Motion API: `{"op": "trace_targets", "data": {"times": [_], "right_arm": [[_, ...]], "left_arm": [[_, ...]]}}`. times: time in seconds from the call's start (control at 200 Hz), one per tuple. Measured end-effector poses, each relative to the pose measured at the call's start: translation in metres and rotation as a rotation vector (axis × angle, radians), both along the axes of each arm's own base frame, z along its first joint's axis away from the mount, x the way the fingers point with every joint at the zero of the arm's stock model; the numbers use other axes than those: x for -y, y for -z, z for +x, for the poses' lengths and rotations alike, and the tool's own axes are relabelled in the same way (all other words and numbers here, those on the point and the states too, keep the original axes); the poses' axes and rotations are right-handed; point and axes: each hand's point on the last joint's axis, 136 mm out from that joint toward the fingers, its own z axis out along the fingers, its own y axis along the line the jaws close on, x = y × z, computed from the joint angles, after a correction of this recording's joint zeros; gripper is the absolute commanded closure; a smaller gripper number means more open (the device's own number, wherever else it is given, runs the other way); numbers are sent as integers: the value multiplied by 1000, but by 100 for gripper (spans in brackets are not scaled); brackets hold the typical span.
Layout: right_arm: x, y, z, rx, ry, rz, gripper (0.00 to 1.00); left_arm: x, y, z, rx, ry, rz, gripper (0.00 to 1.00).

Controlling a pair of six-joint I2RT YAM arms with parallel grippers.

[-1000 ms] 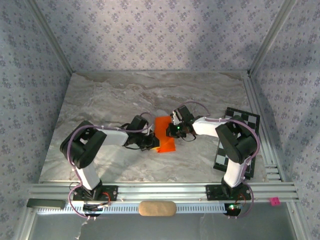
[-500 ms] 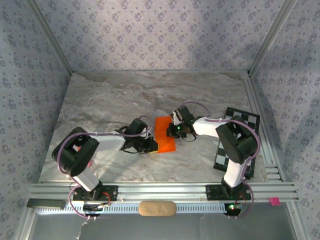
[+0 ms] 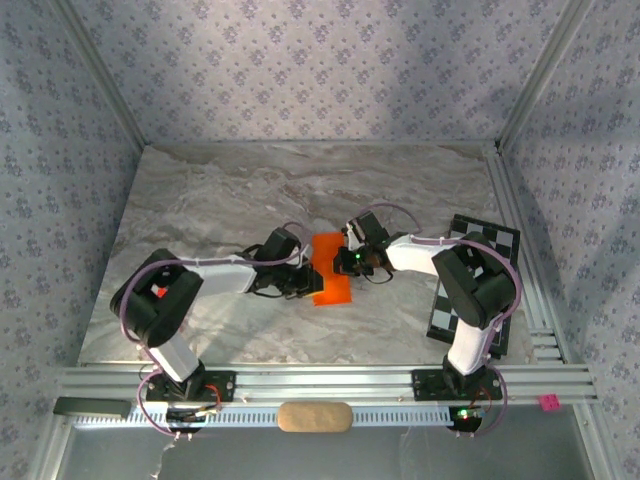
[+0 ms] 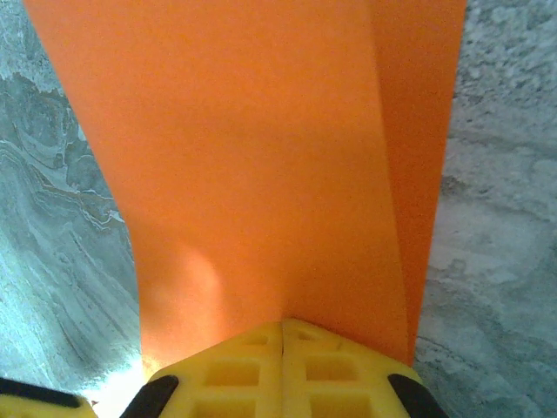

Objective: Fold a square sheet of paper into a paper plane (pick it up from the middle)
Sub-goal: First fold the square sheet of paper in half at the center of the table.

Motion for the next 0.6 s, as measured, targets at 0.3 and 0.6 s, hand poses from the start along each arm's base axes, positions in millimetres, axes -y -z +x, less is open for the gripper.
{"op": "trace_targets", "data": {"times": [0.3, 0.6], "right_arm": [[1, 0, -1, -1, 1, 0, 100], [2, 1, -2, -2, 0, -1, 100]], "left_arm": [[-8, 17, -19, 22, 60, 33, 85], [-19, 16, -31, 40, 85, 58, 85]]}}
